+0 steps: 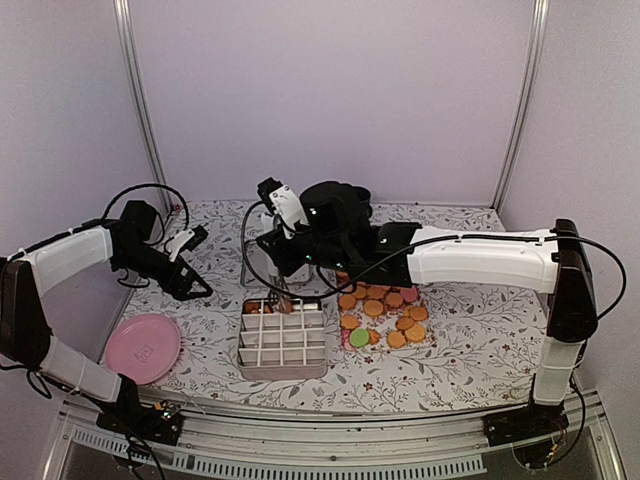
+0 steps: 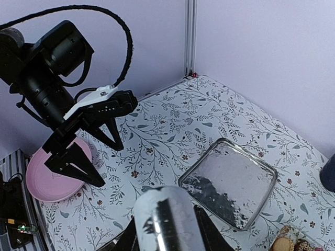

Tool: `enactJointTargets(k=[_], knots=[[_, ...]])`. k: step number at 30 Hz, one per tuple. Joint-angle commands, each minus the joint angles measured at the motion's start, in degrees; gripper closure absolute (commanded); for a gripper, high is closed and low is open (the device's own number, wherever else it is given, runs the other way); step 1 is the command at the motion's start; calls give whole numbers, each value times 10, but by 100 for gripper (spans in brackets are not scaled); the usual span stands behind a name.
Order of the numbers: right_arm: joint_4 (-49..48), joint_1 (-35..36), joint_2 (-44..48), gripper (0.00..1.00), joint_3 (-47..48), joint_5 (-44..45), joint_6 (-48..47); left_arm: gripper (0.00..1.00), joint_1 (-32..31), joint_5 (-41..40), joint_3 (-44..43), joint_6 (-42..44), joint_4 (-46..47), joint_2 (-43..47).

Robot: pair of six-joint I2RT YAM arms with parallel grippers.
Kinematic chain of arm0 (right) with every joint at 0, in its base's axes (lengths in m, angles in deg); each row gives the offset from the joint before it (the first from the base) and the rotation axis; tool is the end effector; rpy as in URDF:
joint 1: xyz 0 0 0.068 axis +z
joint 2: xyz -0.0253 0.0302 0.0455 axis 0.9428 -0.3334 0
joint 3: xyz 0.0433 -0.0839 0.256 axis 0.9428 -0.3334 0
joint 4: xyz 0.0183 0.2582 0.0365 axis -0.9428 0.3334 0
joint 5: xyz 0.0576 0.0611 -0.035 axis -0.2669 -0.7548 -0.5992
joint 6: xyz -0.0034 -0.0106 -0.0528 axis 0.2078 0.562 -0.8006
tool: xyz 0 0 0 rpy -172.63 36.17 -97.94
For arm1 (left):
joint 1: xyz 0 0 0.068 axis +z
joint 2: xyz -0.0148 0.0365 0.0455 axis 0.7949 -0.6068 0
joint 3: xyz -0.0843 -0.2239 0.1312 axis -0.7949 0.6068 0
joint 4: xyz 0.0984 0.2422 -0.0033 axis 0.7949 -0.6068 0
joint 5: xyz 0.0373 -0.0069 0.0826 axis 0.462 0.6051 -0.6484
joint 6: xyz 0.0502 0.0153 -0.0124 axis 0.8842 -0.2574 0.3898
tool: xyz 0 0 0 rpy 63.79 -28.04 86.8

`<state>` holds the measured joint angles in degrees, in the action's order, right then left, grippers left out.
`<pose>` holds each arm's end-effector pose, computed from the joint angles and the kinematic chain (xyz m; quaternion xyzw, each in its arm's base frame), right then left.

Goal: Pack the cookies
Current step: Adjust the fake cookies in the packing box, then pick up the fake cookies from the plate.

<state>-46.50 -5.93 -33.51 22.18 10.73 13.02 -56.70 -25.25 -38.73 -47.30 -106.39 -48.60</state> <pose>0.2049 0.4152 0.3157 -0.3583 0.7234 0.2629 0.5283 0.2538 -0.0380 0.2306 0.3165 0.8836 -0.2393 0.2487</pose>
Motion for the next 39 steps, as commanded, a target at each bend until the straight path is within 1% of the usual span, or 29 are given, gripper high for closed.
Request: enactJointTargets(k=[1, 5, 15, 18, 19, 22, 31, 35, 39], knots=[[14, 9, -25, 73, 40, 87, 8, 10, 5, 2, -5, 10, -3, 2], [16, 14, -36, 76, 45, 107, 13, 10, 5, 3, -5, 10, -3, 1], [15, 21, -41, 77, 45, 103, 15, 10, 5, 4, -9, 10, -3, 0], [16, 21, -41, 80, 45, 119, 8, 10, 6, 3, -8, 10, -4, 1], [16, 22, -38, 84, 45, 124, 4, 10, 6, 4, -8, 10, -3, 2], [14, 21, -30, 87, 43, 130, -5, 10, 6, 5, -10, 10, -4, 0], [-1, 21, 4, 88, 27, 134, -27, 10, 6, 9, -10, 9, -4, -3], [-10, 16, 37, 86, 0, 152, -31, 10, 5, 7, -8, 10, -4, -2], [-12, -12, 95, 86, -76, 157, -12, 10, 6, 8, -7, 11, -4, -2]])
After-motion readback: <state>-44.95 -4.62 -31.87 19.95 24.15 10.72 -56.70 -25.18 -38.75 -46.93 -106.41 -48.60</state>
